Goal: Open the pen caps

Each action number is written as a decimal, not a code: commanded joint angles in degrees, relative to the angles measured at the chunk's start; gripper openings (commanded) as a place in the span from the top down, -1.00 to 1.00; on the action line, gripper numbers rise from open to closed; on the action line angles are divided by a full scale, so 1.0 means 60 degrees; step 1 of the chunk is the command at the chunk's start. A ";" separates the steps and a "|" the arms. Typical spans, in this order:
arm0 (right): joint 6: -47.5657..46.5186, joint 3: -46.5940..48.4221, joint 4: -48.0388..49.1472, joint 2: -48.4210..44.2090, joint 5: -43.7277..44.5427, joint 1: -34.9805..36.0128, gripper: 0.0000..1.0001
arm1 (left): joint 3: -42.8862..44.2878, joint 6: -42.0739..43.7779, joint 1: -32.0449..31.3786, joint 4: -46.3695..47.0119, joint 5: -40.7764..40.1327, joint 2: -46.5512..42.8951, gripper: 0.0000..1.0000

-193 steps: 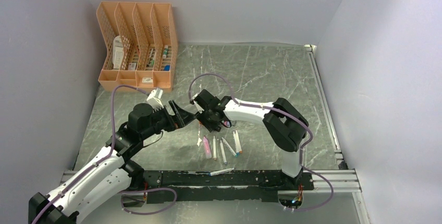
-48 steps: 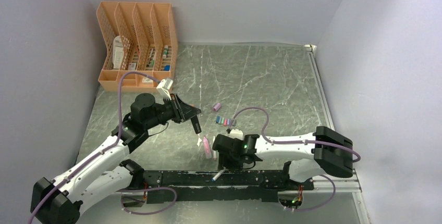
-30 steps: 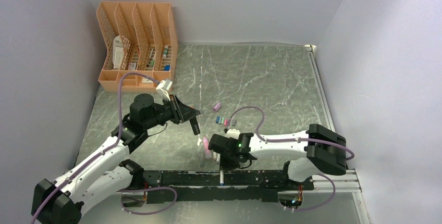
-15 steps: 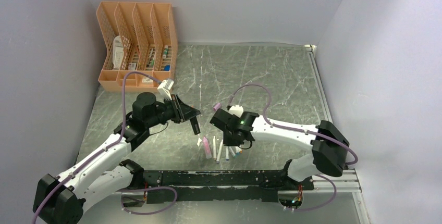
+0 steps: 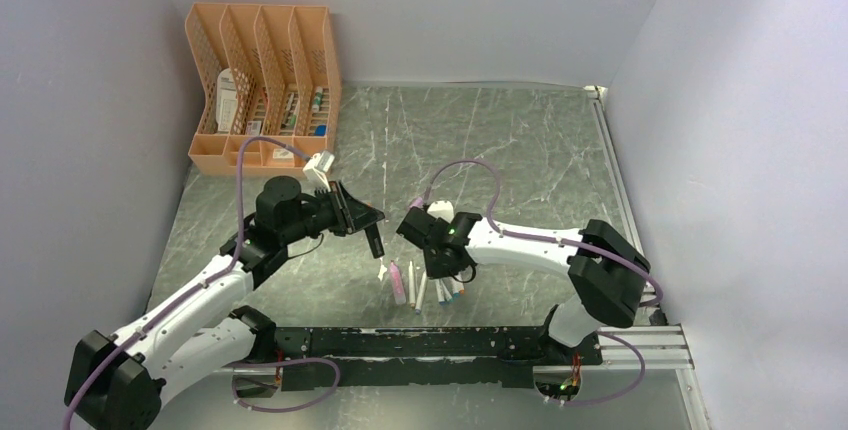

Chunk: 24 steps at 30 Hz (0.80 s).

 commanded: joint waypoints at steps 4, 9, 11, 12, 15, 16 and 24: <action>-0.0730 0.0116 0.0684 -0.0003 -0.0216 0.0065 0.66 | 0.0220 -0.0223 0.0066 0.0637 0.0289 0.0395 0.86; -0.0921 0.0159 0.0736 -0.0203 -0.0547 0.0062 0.15 | 0.0301 -0.0346 0.0078 0.0914 0.0384 0.0703 0.86; -0.1018 0.0272 0.0645 -0.0611 -0.0534 0.0039 0.09 | 0.0297 -0.0456 0.0066 0.1149 0.0501 0.0805 0.87; -0.1142 0.0365 0.0623 -0.0828 -0.0543 -0.0010 0.08 | 0.0297 -0.0527 0.0070 0.1273 0.0560 0.0888 0.86; -0.1498 0.0684 0.0700 -0.1652 -0.0779 -0.0185 0.07 | 0.0094 -0.0914 0.0067 0.2089 0.0909 0.1043 0.86; -0.1647 0.0680 0.0899 -0.2068 -0.1048 -0.0299 0.05 | -0.0009 -0.1088 0.0066 0.2435 0.1024 0.1096 0.87; -0.2069 -0.0482 0.3568 -0.4923 -0.5106 -0.2009 -0.03 | -0.0911 -0.2487 0.0068 0.5794 0.1779 0.1490 0.86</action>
